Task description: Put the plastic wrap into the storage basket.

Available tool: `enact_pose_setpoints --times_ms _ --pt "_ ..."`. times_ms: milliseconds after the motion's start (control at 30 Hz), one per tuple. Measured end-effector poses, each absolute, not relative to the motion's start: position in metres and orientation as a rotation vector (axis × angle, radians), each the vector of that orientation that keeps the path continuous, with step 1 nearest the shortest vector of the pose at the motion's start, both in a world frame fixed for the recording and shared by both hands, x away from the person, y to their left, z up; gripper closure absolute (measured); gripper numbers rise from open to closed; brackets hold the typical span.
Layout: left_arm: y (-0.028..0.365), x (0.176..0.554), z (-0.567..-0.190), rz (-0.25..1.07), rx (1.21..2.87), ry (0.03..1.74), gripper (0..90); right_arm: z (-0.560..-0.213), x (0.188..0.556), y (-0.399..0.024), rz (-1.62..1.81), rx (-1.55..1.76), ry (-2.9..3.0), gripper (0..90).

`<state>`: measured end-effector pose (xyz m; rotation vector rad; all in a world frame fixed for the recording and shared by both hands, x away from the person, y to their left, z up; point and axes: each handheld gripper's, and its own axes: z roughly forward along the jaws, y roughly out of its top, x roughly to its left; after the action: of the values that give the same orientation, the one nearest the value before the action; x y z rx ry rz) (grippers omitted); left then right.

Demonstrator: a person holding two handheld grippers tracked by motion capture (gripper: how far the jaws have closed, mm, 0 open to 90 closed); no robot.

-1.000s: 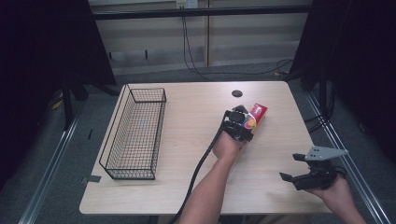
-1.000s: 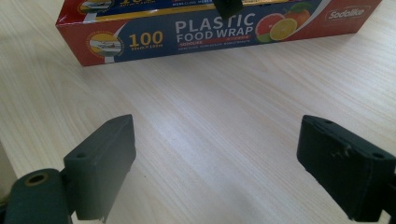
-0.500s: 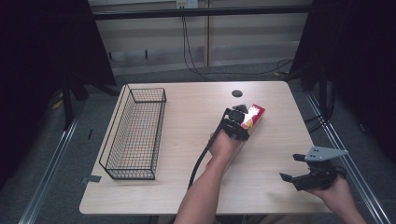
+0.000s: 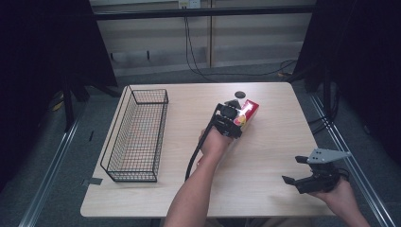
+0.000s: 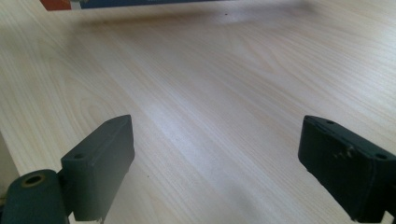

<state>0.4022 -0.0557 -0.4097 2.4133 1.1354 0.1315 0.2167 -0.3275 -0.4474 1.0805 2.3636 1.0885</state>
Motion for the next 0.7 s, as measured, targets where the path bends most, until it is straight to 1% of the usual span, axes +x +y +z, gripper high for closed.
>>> enact_pose_setpoints --times_ms 100,167,700 --pt "-0.047 0.403 -0.405 0.122 2.417 1.145 44.9 -0.448 0.217 -0.327 1.101 1.085 2.362 9.9" --pt "-0.042 0.404 -0.402 0.139 2.425 1.140 45.0 -0.448 0.217 -0.327 1.093 1.087 2.364 9.7" --pt "-0.003 0.406 -0.380 0.159 2.390 1.219 44.9 -0.450 0.218 -0.324 1.087 1.105 2.372 5.8"
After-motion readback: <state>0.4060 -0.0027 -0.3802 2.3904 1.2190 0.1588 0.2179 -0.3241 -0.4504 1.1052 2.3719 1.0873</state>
